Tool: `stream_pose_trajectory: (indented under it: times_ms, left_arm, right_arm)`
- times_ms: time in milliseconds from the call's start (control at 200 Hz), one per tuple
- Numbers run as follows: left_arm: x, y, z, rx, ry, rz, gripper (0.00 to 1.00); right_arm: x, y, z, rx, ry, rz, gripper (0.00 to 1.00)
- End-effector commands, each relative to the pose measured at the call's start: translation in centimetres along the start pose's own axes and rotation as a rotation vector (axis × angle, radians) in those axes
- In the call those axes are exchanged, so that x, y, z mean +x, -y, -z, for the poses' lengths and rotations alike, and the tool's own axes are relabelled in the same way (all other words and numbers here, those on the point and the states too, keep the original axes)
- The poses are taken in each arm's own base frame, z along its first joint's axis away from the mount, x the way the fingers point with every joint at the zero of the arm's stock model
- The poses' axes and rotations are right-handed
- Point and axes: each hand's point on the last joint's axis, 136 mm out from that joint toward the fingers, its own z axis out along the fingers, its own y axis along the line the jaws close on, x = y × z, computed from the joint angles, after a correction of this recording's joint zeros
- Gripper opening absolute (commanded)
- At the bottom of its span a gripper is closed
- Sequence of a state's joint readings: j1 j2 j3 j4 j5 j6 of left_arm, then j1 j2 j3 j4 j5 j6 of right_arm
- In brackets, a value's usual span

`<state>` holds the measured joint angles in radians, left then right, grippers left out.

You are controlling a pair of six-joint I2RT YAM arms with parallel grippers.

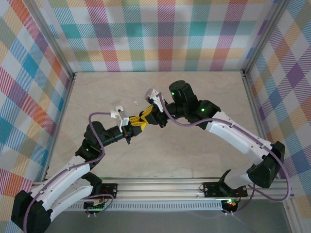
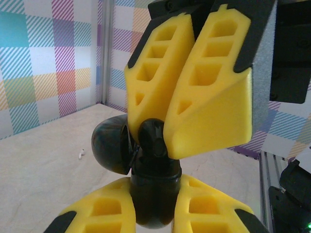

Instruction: Insert wireless bluetooth earbuds into charging case

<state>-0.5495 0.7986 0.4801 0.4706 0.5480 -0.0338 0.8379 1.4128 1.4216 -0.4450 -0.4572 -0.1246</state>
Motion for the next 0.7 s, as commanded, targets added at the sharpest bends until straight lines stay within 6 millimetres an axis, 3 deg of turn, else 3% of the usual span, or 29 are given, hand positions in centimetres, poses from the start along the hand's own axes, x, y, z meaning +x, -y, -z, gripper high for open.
stream_pose_trajectory:
  times_ms: [0, 695]
  left_arm:
    - [-3.12, 0.96, 0.28, 0.021, 0.093, -0.052, 0.0]
    - [-3.12, 0.85, 0.05, 0.022, 0.089, -0.05, 0.0]
  right_arm:
    - [0.4, -0.59, -0.22, -0.023, -0.028, 0.008, 0.16]
    - [-0.16, -0.87, 0.24, -0.024, -0.01, 0.019, 0.23]
